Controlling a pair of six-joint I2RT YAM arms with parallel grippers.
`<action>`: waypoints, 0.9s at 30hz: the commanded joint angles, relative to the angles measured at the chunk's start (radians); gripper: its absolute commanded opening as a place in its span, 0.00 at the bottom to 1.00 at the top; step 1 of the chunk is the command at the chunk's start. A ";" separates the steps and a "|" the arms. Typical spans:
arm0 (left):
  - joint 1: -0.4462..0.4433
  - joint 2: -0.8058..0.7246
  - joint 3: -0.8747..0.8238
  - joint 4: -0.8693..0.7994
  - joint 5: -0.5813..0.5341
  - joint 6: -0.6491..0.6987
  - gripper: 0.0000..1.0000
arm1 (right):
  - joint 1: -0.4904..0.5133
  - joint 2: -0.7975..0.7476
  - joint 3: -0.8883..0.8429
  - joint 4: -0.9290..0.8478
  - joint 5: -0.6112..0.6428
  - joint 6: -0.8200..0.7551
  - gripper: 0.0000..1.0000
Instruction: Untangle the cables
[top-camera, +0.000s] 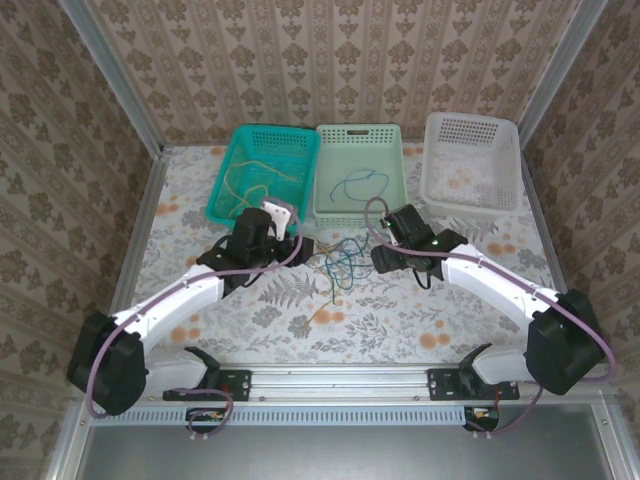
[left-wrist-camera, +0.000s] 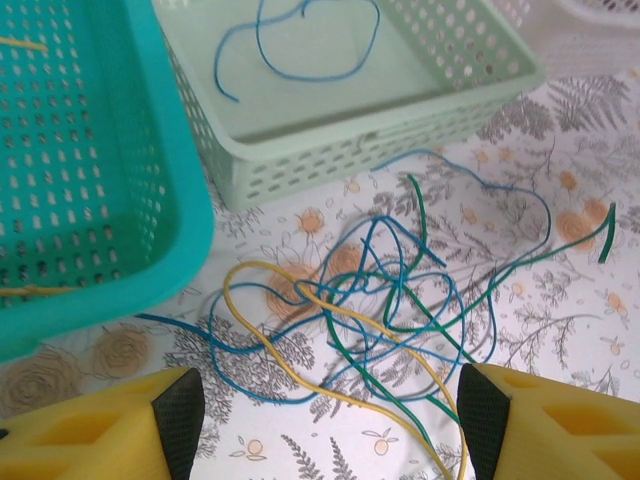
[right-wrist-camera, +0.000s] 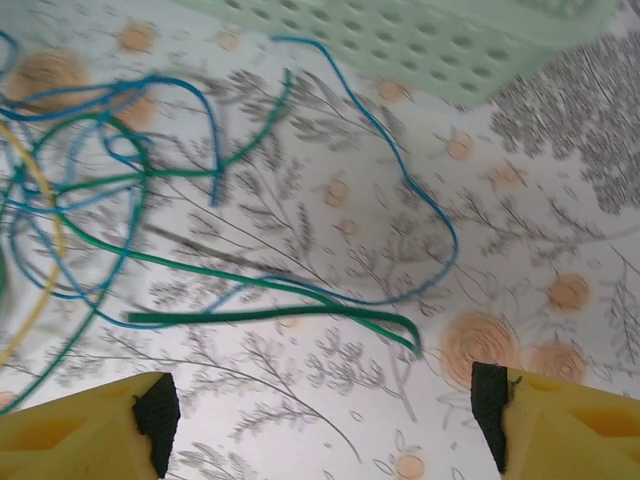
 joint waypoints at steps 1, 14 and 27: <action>-0.015 0.035 0.046 -0.017 0.030 0.009 0.70 | -0.008 -0.041 -0.055 0.020 -0.010 -0.006 0.85; -0.015 0.042 0.058 0.003 0.022 0.008 0.71 | -0.102 0.157 -0.034 0.105 -0.083 0.027 0.71; -0.008 0.026 0.044 0.000 0.004 0.014 0.71 | -0.112 0.079 -0.040 0.055 -0.078 0.024 0.05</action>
